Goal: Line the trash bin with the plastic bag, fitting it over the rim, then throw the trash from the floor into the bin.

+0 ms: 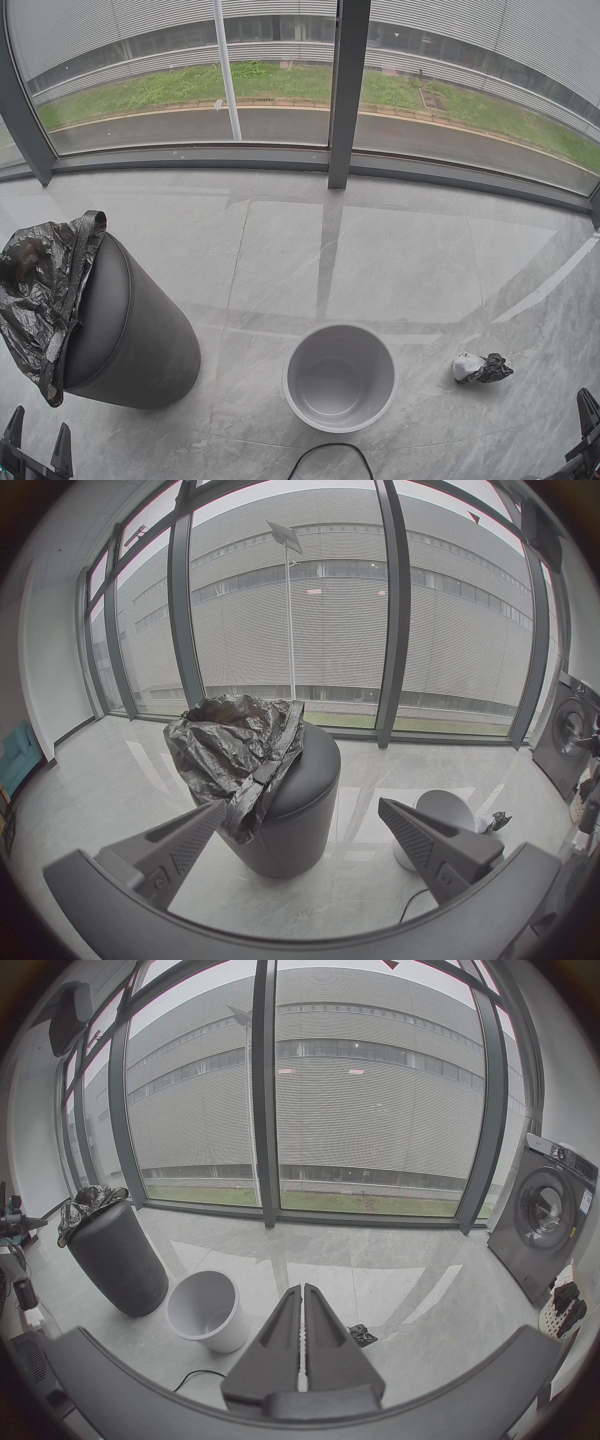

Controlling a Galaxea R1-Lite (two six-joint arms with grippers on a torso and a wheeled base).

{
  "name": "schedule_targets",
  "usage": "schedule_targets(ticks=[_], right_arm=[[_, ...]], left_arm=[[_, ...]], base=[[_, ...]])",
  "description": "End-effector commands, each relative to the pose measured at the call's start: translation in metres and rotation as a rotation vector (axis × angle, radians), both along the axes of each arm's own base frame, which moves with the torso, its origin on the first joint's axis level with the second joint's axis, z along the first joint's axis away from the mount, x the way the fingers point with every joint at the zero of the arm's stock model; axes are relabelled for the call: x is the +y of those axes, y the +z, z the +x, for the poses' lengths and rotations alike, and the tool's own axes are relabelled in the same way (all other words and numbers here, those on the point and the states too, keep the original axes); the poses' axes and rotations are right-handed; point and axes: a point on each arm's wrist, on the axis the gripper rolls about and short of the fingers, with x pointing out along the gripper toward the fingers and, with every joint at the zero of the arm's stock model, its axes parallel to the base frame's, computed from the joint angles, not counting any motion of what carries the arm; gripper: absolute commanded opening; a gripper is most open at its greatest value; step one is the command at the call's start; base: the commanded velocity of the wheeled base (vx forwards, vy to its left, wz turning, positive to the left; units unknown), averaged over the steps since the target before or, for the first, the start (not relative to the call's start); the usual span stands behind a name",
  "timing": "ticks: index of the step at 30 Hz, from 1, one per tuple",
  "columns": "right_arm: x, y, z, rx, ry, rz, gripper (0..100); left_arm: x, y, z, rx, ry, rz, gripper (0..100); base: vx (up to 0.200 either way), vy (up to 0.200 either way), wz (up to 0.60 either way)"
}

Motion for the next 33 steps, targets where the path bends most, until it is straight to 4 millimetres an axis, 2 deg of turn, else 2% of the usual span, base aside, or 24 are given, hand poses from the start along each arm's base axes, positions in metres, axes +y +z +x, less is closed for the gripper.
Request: schedule_targets(ticks=[1,6,9,15,21,33], right_arm=[[0.0000,-0.0046,0.0009,0.013,0.002,0.000,0],[-0.0001,-0.0039,0.0029,0.037,0.009,0.000,0],[-0.0001,-0.0039,0.0029,0.037,0.009,0.000,0],[-0.0001,-0.0041,0.0023,0.030,0.009,0.001,0],[-0.0001,-0.0039,0.0028,0.036,0.009,0.001,0],[-0.0001,-0.0042,0.0019,0.025,0.008,0.003,0]], left_arm=[[0.0000,-0.0051,0.0000,0.001,0.000,-0.002,100],[-0.0002,-0.0053,0.0001,0.003,-0.009,0.009,100],[-0.0006,-0.0053,0.0001,0.003,-0.027,0.017,100],[-0.0007,-0.0054,0.0001,0.005,-0.030,0.017,100],[-0.0007,-0.0054,0.0001,0.005,-0.030,0.017,100],[-0.0007,-0.0056,0.0001,0.007,-0.030,0.017,100]], base=[[0.000,0.200,0.00],[0.000,0.200,0.00],[-0.200,0.200,0.00],[-0.200,0.000,0.00],[-0.200,0.200,0.00],[0.000,0.200,0.00]])
